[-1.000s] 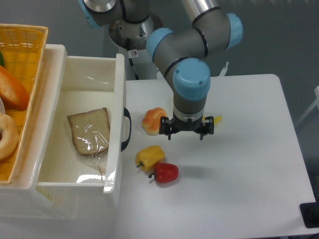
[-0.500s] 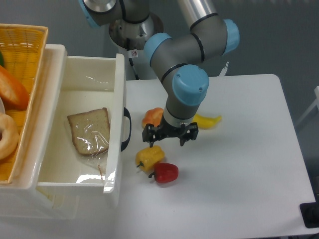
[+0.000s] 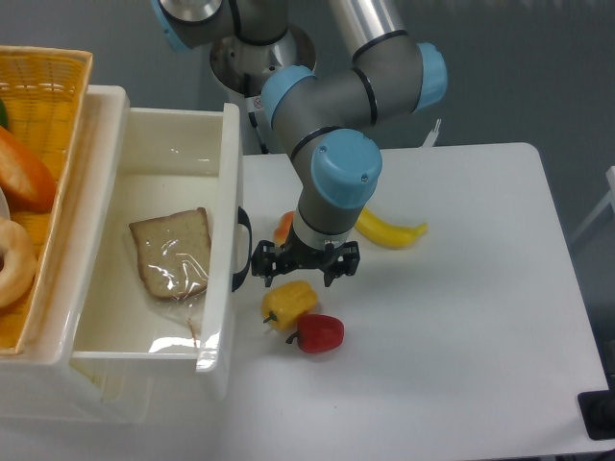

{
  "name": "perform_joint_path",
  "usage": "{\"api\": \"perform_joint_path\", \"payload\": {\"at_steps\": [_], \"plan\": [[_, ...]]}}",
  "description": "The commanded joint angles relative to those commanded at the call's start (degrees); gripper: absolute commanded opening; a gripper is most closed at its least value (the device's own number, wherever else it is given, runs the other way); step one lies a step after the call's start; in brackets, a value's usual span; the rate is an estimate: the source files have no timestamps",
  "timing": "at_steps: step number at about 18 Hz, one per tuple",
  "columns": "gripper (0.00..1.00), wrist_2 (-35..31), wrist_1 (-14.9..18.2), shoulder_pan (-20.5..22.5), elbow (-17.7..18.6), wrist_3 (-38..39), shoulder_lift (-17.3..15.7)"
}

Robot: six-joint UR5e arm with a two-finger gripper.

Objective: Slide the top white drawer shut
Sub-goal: 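Push the white drawer front with the gripper into the cabinet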

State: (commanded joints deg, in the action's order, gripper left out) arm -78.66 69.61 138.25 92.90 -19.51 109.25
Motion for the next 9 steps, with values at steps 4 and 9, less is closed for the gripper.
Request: {"api": "perform_joint_path", "payload": {"at_steps": [4, 9], "plan": [[1.0, 0.2, 0.0, -0.9, 0.0, -0.1, -0.3], [1.0, 0.1, -0.1, -3.2, -0.1, 0.0, -0.3]]}}
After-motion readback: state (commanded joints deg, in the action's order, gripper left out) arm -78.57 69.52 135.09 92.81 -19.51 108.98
